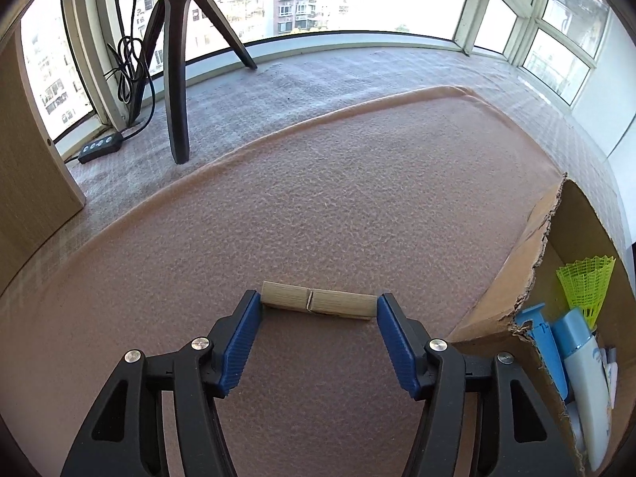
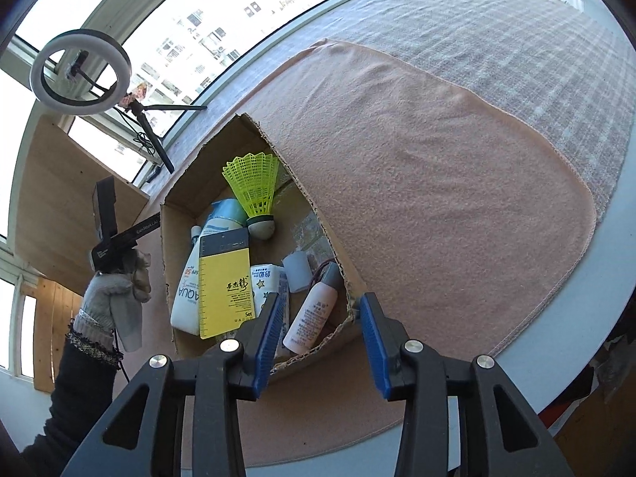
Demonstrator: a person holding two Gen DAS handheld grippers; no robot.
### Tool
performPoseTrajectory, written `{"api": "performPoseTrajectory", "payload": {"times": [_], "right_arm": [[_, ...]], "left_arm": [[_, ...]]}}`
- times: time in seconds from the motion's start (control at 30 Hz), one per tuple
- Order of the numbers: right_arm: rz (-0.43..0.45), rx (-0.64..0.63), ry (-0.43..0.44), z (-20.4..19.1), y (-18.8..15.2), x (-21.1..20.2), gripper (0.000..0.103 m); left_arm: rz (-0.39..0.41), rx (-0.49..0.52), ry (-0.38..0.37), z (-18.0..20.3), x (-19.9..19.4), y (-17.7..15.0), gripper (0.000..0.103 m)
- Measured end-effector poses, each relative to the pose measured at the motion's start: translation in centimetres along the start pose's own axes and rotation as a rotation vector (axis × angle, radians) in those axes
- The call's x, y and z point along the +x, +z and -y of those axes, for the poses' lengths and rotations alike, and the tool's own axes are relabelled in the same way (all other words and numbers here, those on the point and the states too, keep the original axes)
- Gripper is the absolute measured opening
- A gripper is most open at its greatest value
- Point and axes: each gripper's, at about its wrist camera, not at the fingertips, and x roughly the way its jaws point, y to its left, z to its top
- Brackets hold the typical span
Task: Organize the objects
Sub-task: 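Move the left tool to the wooden clothespin and grasp it, then carry the clothespin over the box and open the left tool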
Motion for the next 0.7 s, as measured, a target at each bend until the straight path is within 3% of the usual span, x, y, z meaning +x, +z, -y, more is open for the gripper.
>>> {"api": "performPoseTrajectory", "payload": {"times": [0.33, 0.53, 0.7], "right_arm": [[0.028, -0.010, -0.008, -0.5, -0.1, -0.4, 0.042], [0.087, -0.118, -0.086, -2.3, -0.7, -1.4, 0.043], [0.128, -0.187, -0.131, -3.5, -1.5, -2.0, 0.051]], "left_arm": [[0.008, -0.015, -0.008, -0.6, -1.2, -0.7, 0.063], [0.060, -0.011, -0.049, 0.4, -5.2, -1.7, 0.063], [0.102, 0.033, -0.094, 3.1, -8.5, -2.3, 0.063]]}}
